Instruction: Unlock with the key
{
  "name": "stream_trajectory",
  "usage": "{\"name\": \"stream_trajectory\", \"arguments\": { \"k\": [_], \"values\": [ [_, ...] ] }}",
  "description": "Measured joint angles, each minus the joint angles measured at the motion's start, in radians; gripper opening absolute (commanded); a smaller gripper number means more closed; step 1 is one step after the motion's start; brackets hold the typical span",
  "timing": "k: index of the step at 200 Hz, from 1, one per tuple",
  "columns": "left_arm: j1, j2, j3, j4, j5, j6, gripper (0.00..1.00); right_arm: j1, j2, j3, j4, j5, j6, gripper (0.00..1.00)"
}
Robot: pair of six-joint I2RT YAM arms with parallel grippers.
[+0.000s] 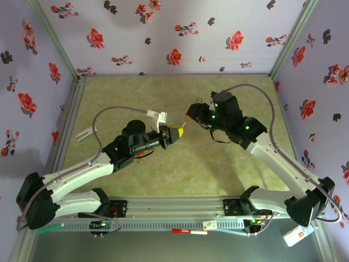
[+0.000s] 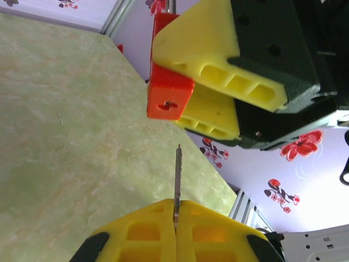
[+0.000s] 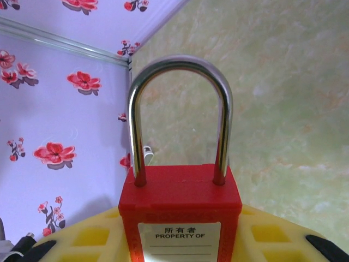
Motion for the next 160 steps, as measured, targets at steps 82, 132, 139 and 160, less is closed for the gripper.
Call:
{"name": "stream_trajectory", "arguments": {
  "k": [82, 132, 139, 160],
  "values": [
    [0.000, 0.000, 0.000, -0.021, -0.031, -0.012, 0.00, 0.063, 0.020, 0.002, 0.023, 0.022, 0.013, 0.00],
    [0.001, 0.000, 0.000, -0.032, -0.040, -0.014, 0.00, 0.079, 0.028, 0.002, 0.026, 0.026, 0.016, 0.00],
    [0.002, 0.000, 0.000, -0.034, -0.040, -0.014, 0.00, 0.079, 0.028, 0.002, 0.026, 0.026, 0.016, 0.00],
    [0.008, -0.001, 0.000, -0.044, -0.047, -0.015, 0.00, 0.080, 0.028, 0.002, 0.026, 0.026, 0.016, 0.00]
  ]
}}
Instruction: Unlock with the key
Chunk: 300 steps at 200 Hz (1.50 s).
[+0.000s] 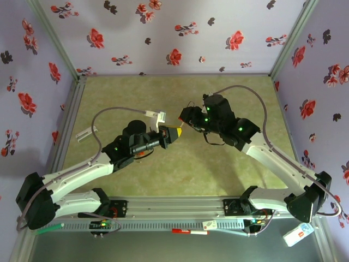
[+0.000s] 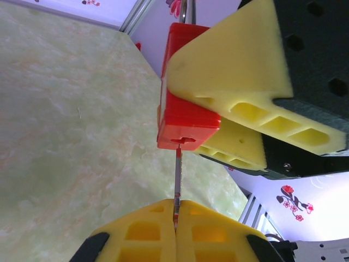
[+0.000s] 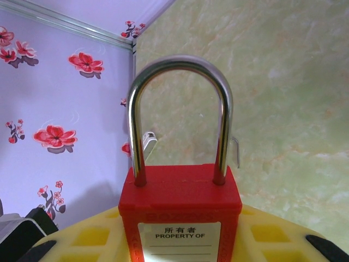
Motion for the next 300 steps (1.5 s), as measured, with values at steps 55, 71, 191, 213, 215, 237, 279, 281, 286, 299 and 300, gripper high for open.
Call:
{"name": "stream_trajectory", "arguments": {
  "k": [55, 71, 191, 213, 215, 237, 279, 281, 286, 299, 300],
  "values": [
    [0.011, -0.021, 0.000, -0.016, -0.018, 0.000, 0.00, 0.003, 0.000, 0.000, 0.003, 0.005, 0.000, 0.00],
    [0.013, -0.023, 0.000, -0.016, -0.017, 0.000, 0.00, 0.005, 0.000, 0.000, 0.003, 0.009, 0.000, 0.00],
    [0.013, -0.023, 0.000, -0.045, 0.010, 0.001, 0.00, 0.014, 0.036, 0.000, 0.003, 0.019, 0.004, 0.00],
    [0.013, -0.022, 0.003, -0.059, 0.006, 0.001, 0.00, 0.021, 0.038, 0.000, 0.003, 0.019, 0.005, 0.00],
    [0.013, -0.022, 0.004, -0.061, 0.005, 0.001, 0.00, 0.022, 0.038, 0.000, 0.003, 0.020, 0.005, 0.00],
    [0.013, -0.021, 0.027, -0.103, -0.011, 0.001, 0.00, 0.026, 0.038, 0.000, 0.004, 0.024, 0.010, 0.00],
    [0.013, -0.019, 0.056, -0.158, -0.044, 0.005, 0.00, 0.042, 0.044, 0.000, 0.012, 0.044, 0.021, 0.00],
    [0.013, -0.019, 0.057, -0.160, -0.047, 0.005, 0.00, 0.043, 0.045, 0.000, 0.013, 0.045, 0.023, 0.00],
    [0.013, -0.019, 0.058, -0.165, -0.050, 0.005, 0.00, 0.045, 0.047, 0.000, 0.014, 0.049, 0.027, 0.00],
    [0.013, -0.019, 0.059, -0.168, -0.059, 0.008, 0.00, 0.049, 0.052, 0.000, 0.018, 0.057, 0.040, 0.00],
    [0.012, -0.019, 0.059, -0.169, -0.059, 0.008, 0.00, 0.050, 0.053, 0.000, 0.019, 0.058, 0.042, 0.00]
  ]
}}
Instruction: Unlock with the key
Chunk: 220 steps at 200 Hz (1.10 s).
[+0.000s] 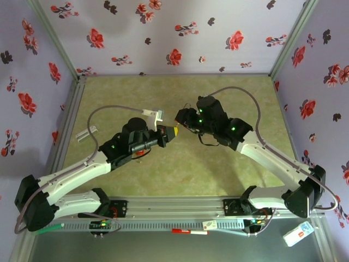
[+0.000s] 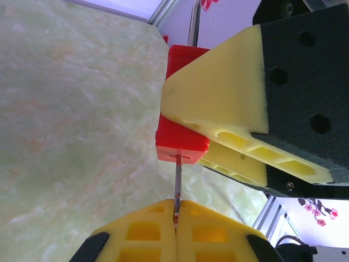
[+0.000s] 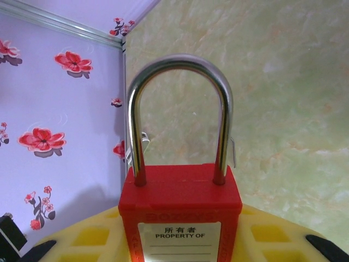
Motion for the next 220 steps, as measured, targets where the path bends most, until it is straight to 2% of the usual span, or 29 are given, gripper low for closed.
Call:
{"name": "stream_trajectory", "arguments": {
  "k": [76, 105, 147, 220],
  "values": [
    [0.009, 0.042, 0.068, -0.079, -0.008, 0.064, 0.00, 0.027, 0.027, 0.018, -0.002, 0.066, 0.096, 0.00],
    [0.047, 0.070, 0.108, -0.127, 0.056, 0.087, 0.00, 0.029, 0.039, 0.022, -0.002, 0.090, 0.127, 0.00],
    [0.113, 0.102, 0.145, -0.149, 0.211, 0.087, 0.00, 0.030, 0.032, 0.020, 0.001, 0.114, 0.151, 0.00],
    [0.111, 0.114, 0.146, -0.116, 0.223, 0.084, 0.00, 0.032, 0.012, -0.002, 0.023, 0.135, 0.217, 0.00]
  ]
}}
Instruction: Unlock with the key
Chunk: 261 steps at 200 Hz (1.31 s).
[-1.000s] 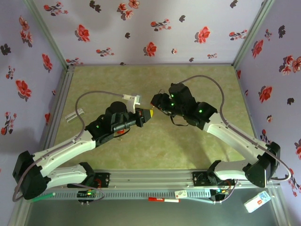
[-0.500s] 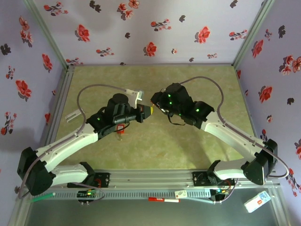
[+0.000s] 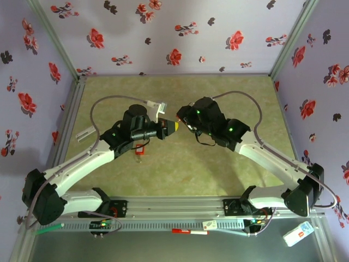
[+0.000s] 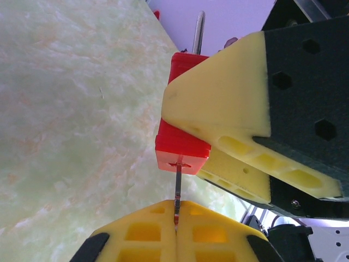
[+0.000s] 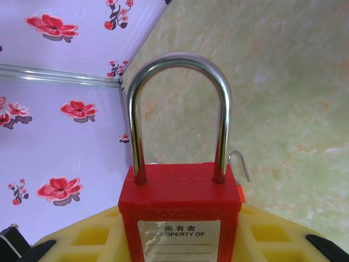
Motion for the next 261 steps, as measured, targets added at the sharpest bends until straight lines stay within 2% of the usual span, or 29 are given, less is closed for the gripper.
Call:
{"name": "stream_trajectory", "arguments": {
  "k": [91, 149, 169, 224, 244, 261],
  "values": [
    [-0.016, 0.140, 0.203, -0.275, -0.010, 0.033, 0.00, 0.008, 0.058, 0.024, -0.079, 0.084, 0.022, 0.00],
    [-0.011, 0.154, 0.202, -0.286, -0.003, 0.026, 0.00, 0.011, 0.027, -0.093, 0.061, 0.087, 0.106, 0.00],
    [-0.025, 0.154, 0.190, -0.284, -0.031, 0.097, 0.00, 0.010, 0.002, -0.151, 0.129, 0.079, 0.154, 0.00],
    [-0.047, 0.102, 0.125, -0.267, -0.069, 0.337, 0.00, 0.008, -0.021, -0.182, 0.134, -0.003, 0.212, 0.00],
    [-0.040, 0.100, 0.126, -0.270, -0.051, 0.353, 0.00, 0.008, -0.027, -0.182, 0.131, -0.010, 0.212, 0.00],
    [-0.024, 0.114, 0.134, -0.268, -0.009, 0.306, 0.00, 0.008, -0.027, -0.182, 0.131, -0.017, 0.212, 0.00]
  ]
}}
